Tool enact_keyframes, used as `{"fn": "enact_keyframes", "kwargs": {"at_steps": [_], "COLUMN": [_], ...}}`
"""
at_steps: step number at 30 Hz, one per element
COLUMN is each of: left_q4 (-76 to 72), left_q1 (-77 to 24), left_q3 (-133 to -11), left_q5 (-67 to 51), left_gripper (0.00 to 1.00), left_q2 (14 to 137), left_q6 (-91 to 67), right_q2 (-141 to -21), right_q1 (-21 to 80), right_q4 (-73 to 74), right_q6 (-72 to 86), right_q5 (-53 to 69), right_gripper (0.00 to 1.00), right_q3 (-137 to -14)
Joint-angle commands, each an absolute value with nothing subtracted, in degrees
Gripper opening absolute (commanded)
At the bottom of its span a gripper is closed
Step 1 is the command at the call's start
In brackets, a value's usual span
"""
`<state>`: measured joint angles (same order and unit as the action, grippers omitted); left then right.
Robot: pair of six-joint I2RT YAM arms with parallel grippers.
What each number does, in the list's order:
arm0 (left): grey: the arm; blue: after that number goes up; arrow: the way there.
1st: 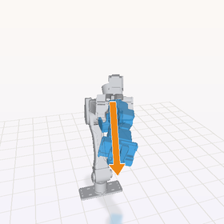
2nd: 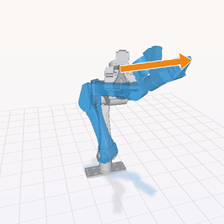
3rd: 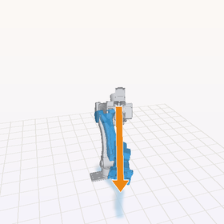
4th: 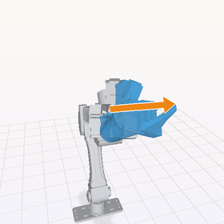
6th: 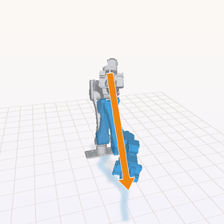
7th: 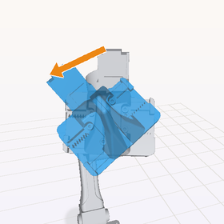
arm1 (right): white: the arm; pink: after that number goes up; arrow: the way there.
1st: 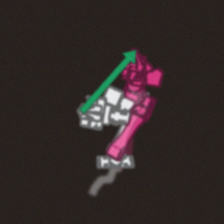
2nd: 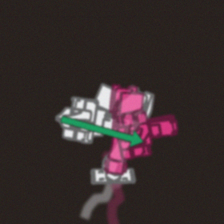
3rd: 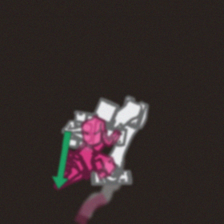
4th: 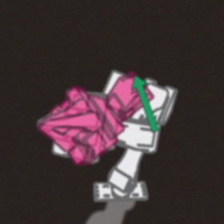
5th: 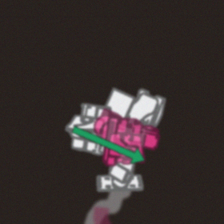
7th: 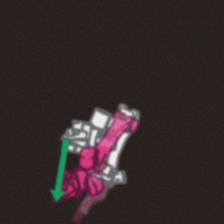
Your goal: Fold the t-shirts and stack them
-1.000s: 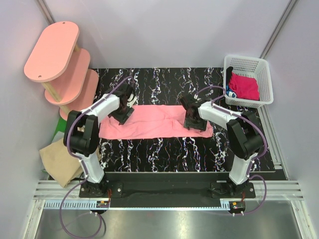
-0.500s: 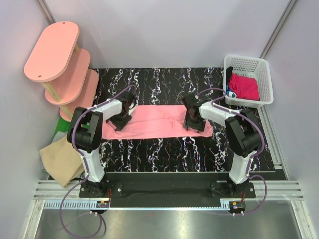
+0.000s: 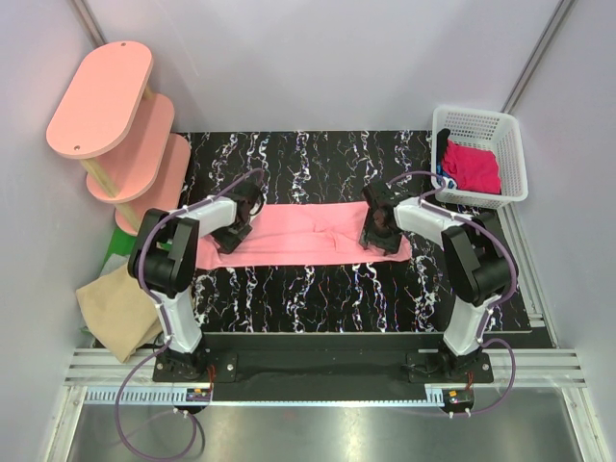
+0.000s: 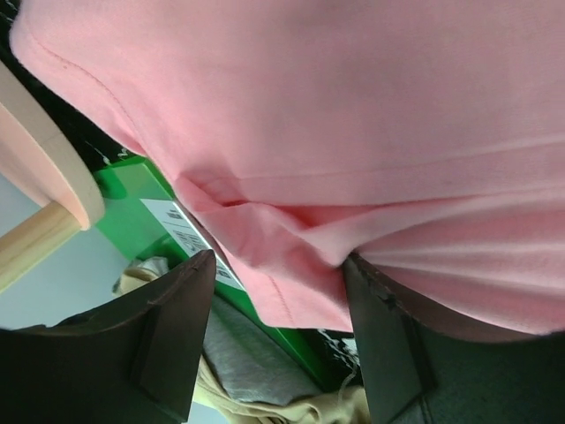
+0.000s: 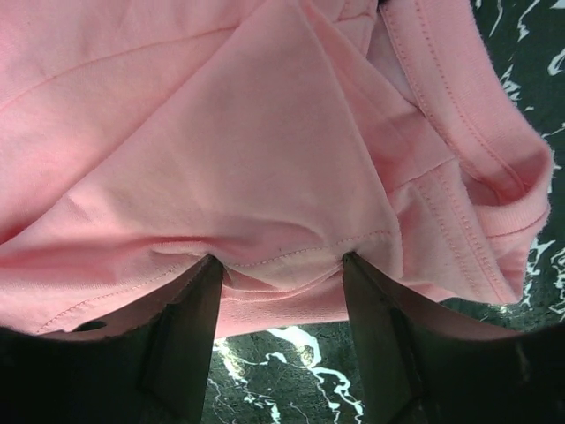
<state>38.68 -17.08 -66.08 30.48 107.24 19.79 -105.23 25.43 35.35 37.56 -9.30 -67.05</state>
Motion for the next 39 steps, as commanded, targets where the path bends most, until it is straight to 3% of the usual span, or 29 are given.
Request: {"fn": "enact_keyframes", "kwargs": {"at_steps": [1,10,17,26,32,35,39], "left_q4": [44.54,53.7,53.79,58.52,70.36,75.83,74.11], "left_q1": [-20.55,-24.96,-24.87,-25.4,-25.31,-24.96,-23.56], "left_q3": [-67.58,-69.26,-69.34,-72.94,-80.84,-84.1,-84.9], "left_q5": [24.19,3.01,0.35,-16.08,-28.8,-31.54,-25.42], "left_gripper": [0.65,0.66,0.65,0.66,0.66,0.68,0.68], "left_q2": [105.74,101.16,106.52,109.51,104.35,99.6,95.19], "left_q6": [14.25,15.38,16.96,20.74,23.81,26.36,24.71], "right_q2": [-107.49,-118.82,-131.02,-141.59,-152.74,-158.46,-154.01], "right_q1": [22.33,17.23,16.35,13.01,11.87,11.6,11.51], "right_q4": [37.26,41.83,45.25,48.08,55.44,60.11,60.38], "right_q6": [35.51,29.54,26.37,24.0,21.89,20.57,19.86], "right_q5": [-12.92,-12.74,-15.54,-15.12,-13.89,-13.09,-13.54], "right_gripper": [0.63,0.61,0.55,0.56,0.57,0.58,0.59], "right_q3": [-68.89,-85.84,-99.83,-119.78,-145.65,-157.19,-154.96]}}
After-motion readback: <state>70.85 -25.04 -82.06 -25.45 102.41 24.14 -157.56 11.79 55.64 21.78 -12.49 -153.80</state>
